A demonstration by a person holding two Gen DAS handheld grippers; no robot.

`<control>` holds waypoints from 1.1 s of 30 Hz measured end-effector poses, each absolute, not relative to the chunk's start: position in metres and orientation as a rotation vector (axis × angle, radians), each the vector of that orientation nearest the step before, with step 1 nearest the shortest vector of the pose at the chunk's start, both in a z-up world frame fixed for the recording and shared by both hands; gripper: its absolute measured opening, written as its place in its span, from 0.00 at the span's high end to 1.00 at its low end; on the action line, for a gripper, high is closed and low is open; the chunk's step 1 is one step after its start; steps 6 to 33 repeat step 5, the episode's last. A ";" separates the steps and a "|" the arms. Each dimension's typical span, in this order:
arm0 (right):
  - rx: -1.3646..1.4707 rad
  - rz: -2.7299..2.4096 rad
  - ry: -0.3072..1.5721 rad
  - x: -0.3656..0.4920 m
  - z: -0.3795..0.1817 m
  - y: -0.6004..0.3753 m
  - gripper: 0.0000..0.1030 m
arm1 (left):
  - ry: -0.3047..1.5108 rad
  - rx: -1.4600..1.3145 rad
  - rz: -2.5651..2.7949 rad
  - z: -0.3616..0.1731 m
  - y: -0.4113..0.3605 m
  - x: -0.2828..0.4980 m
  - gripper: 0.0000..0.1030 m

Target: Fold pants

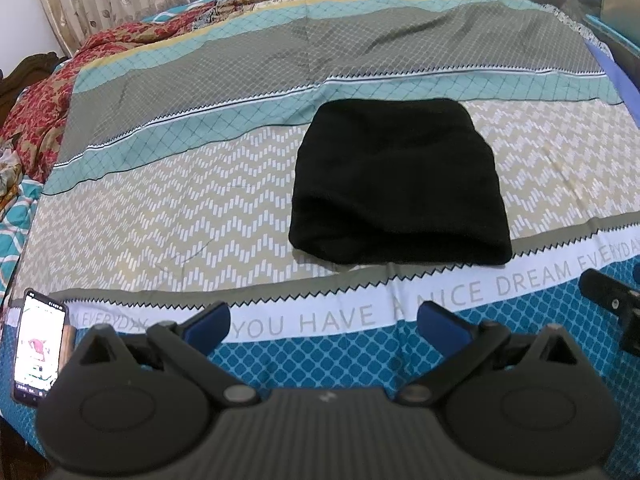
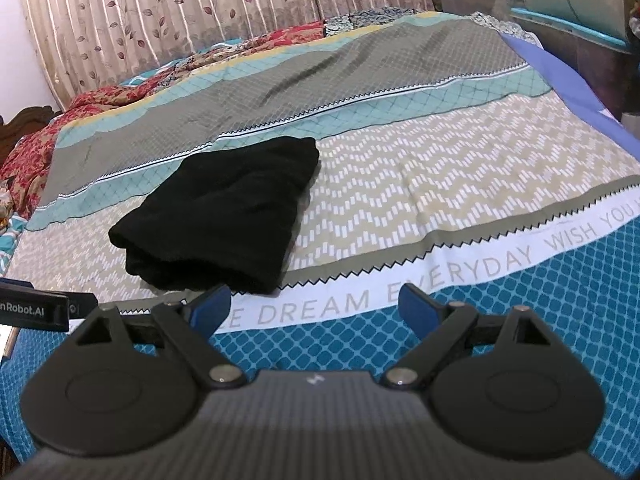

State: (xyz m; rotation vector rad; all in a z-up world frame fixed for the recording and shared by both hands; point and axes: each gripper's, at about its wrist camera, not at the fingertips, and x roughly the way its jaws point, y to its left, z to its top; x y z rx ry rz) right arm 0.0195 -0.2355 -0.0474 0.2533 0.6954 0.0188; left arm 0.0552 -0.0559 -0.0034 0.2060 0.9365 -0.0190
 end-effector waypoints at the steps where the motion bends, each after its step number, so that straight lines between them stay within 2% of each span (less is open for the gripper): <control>1: 0.249 0.021 0.693 0.020 -0.045 -0.235 0.10 | 0.928 0.201 -0.023 -0.002 -0.055 0.055 0.00; 33: 0.241 0.036 0.673 0.021 -0.037 -0.232 0.10 | 0.905 0.169 -0.040 0.003 -0.052 0.054 0.00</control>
